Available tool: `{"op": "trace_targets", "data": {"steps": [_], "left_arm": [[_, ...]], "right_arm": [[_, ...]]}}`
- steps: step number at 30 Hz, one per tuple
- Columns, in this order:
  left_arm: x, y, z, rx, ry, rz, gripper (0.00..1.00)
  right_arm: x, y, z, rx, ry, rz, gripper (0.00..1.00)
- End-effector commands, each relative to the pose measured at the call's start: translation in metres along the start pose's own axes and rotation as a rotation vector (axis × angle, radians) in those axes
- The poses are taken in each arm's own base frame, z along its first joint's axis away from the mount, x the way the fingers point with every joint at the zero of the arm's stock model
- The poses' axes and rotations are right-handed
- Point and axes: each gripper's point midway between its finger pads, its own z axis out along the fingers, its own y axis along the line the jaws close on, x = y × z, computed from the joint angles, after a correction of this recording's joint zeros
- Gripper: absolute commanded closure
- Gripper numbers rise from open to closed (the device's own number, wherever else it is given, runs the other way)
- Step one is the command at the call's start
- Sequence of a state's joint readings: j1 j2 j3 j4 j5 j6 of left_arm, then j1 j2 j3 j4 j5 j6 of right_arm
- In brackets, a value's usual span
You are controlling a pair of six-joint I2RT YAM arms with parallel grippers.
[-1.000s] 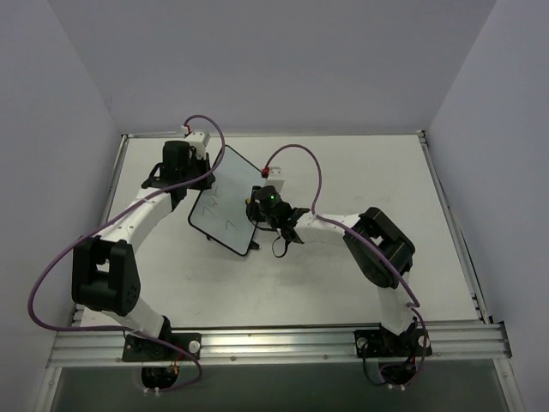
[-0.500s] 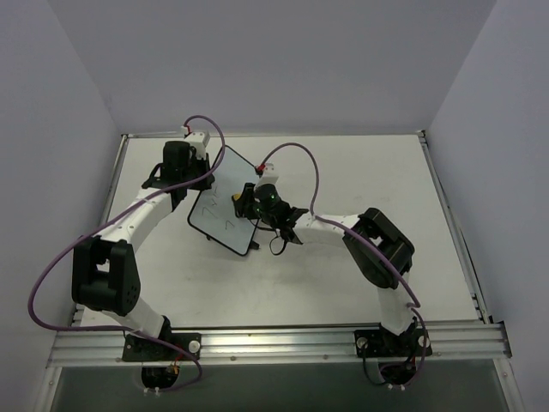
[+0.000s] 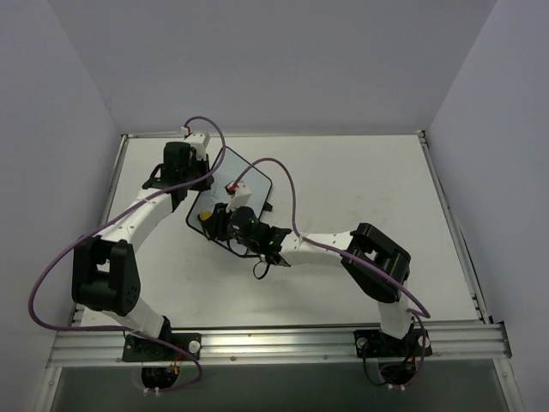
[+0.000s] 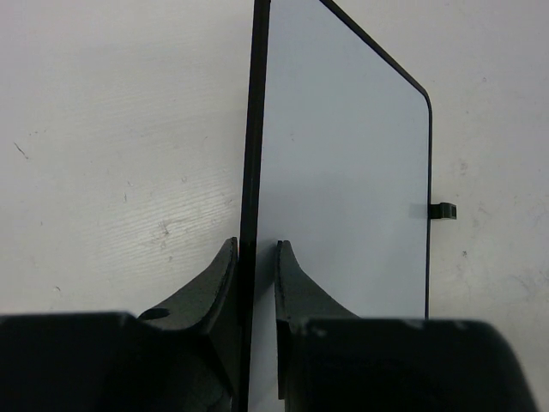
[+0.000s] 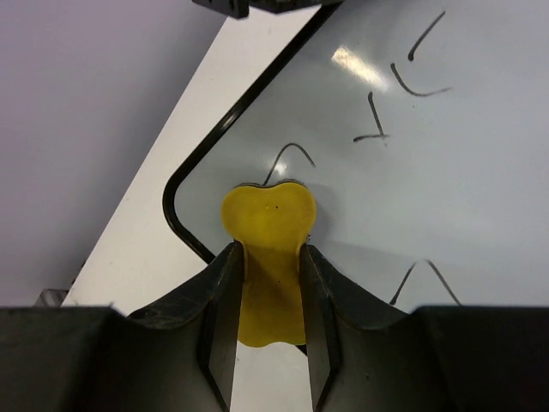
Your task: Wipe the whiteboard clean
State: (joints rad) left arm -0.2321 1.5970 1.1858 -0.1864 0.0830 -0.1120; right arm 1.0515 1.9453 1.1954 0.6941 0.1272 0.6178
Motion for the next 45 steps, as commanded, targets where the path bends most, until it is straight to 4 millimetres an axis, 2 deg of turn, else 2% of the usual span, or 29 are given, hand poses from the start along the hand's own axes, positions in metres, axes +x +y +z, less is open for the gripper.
{"op": "trace_targets", "data": {"steps": [1, 6, 10, 11, 17, 22, 26, 29, 33, 36, 37, 40, 41, 45], "left_arm": [[0.024, -0.018, -0.002, 0.032, 0.075, 0.044, 0.98], [0.022, -0.018, -0.004, 0.029, 0.068, 0.045, 0.98], [0.022, -0.018, -0.005, 0.029, 0.067, 0.046, 0.98], [0.021, -0.018, -0.005, 0.03, 0.066, 0.047, 0.98], [0.02, -0.018, -0.006, 0.03, 0.061, 0.05, 0.98], [0.02, -0.018, -0.006, 0.03, 0.061, 0.048, 0.98], [0.02, -0.018, -0.006, 0.029, 0.061, 0.048, 0.98], [0.02, -0.018, -0.006, 0.029, 0.061, 0.048, 0.98], [0.018, -0.019, -0.007, 0.03, 0.055, 0.052, 0.98], [0.018, -0.02, -0.009, 0.029, 0.052, 0.055, 0.98], [0.018, -0.02, -0.009, 0.029, 0.052, 0.057, 0.98], [0.018, -0.02, -0.009, 0.028, 0.054, 0.061, 0.98], [0.018, -0.021, -0.009, 0.028, 0.054, 0.062, 0.98], [0.019, -0.023, -0.008, 0.031, 0.056, 0.069, 0.98]], "right_arm": [[0.073, -0.02, -0.019, 0.033, 0.184, 0.018, 0.91], [0.081, -0.056, -0.025, 0.118, 0.169, 0.037, 0.91], [0.083, -0.092, -0.026, 0.176, 0.168, 0.069, 0.91], [0.09, -0.103, -0.03, 0.195, 0.18, 0.073, 0.91], [0.096, -0.148, -0.037, 0.275, 0.188, 0.114, 0.91], [0.093, -0.169, -0.043, 0.355, 0.171, 0.1, 0.92], [0.082, -0.175, -0.049, 0.449, 0.143, 0.027, 0.92], [0.08, -0.166, -0.046, 0.455, 0.146, -0.012, 0.92], [0.081, -0.133, -0.032, 0.385, 0.15, -0.032, 0.92], [0.072, -0.107, -0.017, 0.321, 0.151, -0.035, 0.92], [0.064, -0.093, -0.009, 0.293, 0.137, -0.033, 0.92], [0.061, -0.075, -0.001, 0.259, 0.149, -0.049, 0.92], [0.052, -0.065, 0.004, 0.24, 0.133, -0.048, 0.92], [0.043, -0.044, 0.011, 0.202, 0.126, -0.056, 0.92]]}}
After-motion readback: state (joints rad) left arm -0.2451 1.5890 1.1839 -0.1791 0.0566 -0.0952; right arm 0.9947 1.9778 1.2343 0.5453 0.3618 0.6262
